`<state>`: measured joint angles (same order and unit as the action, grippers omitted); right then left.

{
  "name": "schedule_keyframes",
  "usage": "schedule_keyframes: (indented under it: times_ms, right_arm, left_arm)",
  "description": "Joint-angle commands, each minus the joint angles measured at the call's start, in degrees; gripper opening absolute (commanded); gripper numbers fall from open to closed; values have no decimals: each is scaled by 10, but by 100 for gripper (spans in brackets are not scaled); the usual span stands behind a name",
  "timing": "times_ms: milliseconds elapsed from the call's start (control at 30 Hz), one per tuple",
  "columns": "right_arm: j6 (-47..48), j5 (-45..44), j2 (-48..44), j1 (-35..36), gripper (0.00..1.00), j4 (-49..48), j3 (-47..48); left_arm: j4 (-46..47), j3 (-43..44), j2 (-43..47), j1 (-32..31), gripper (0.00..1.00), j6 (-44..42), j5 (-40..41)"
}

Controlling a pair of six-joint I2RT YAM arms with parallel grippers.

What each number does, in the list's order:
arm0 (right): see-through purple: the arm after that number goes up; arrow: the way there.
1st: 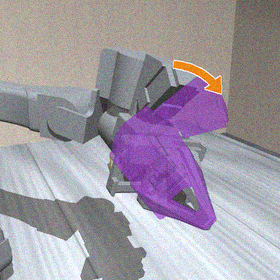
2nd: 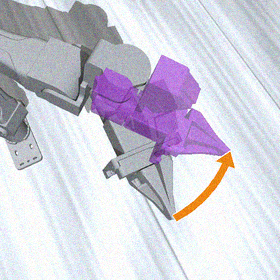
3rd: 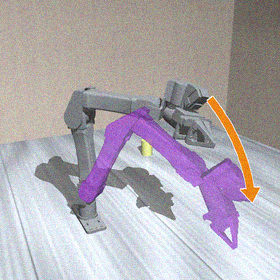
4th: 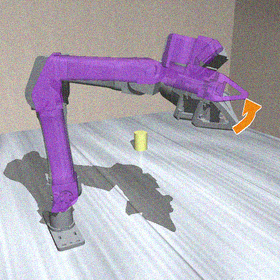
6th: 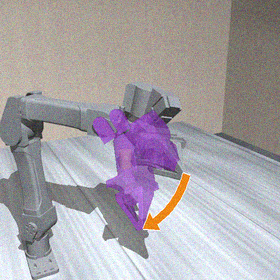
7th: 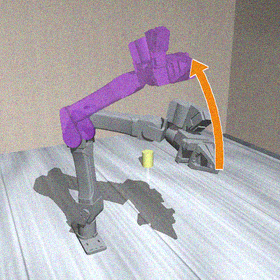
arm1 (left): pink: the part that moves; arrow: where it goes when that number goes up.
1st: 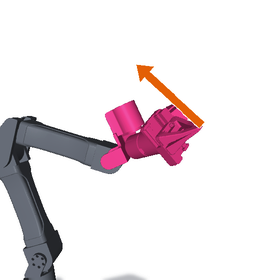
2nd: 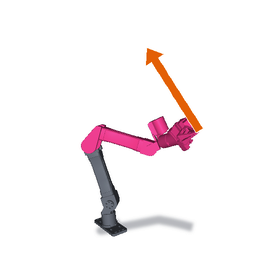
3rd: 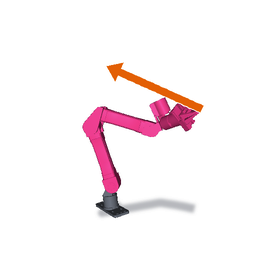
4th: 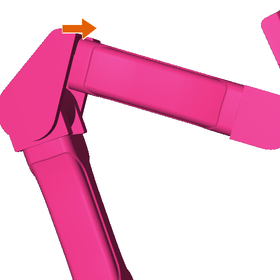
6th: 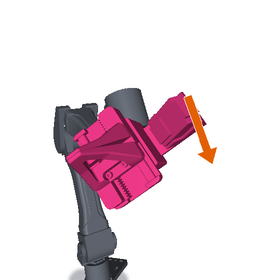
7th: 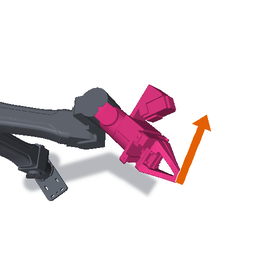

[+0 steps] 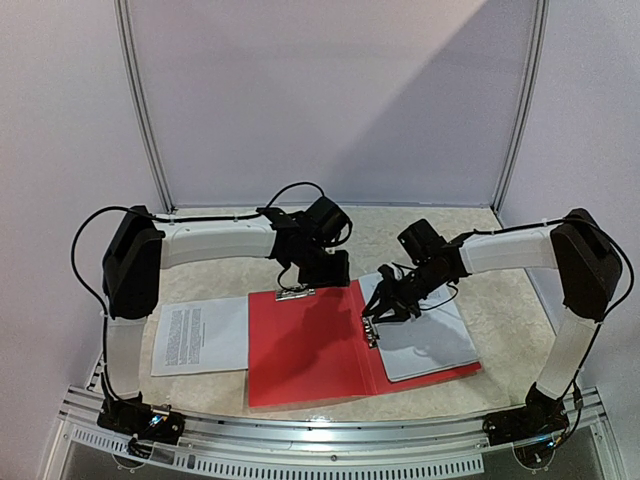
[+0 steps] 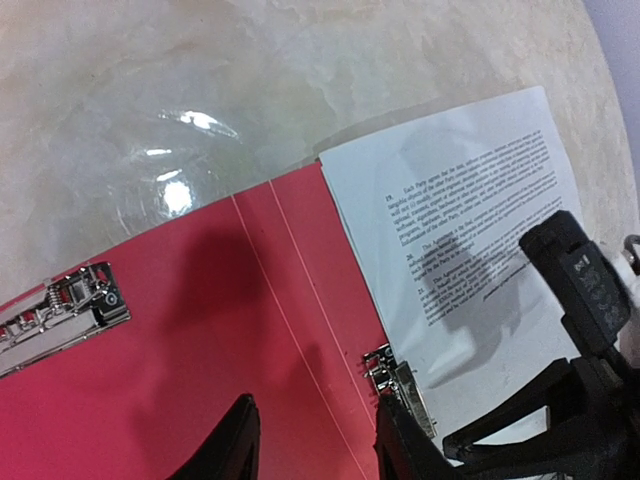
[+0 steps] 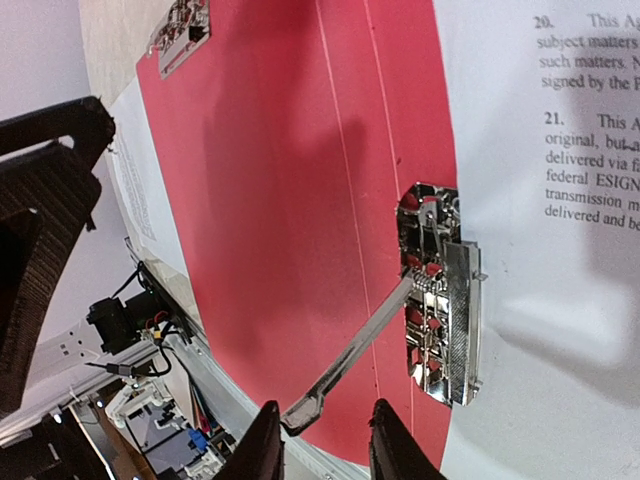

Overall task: Put the files into the folder
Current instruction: Clamp the file with the spring clip on the folder.

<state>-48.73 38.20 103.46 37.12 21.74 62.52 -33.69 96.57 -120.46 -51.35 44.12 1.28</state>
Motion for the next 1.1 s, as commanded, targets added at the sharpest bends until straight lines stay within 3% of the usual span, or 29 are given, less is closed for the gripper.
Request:
schedule_keyframes:
  times_ms: [0,300,533,1067]
  right_arm:
    - [-4,7,-15,-1,25,-12,-17]
    - [-7,17,-18,-2,14,-22,-34]
    - [-17,24,-31,-3,12,-41,-53]
    - [-49,50,-27,-16,26,-84,-49]
  left_arm:
    - [6,-5,7,-3,40,2,-8]
    - [9,-4,0,-5,41,5,-8]
    - [13,-4,-6,-9,40,8,-27]
    - [16,-5,-10,-13,40,7,-36]
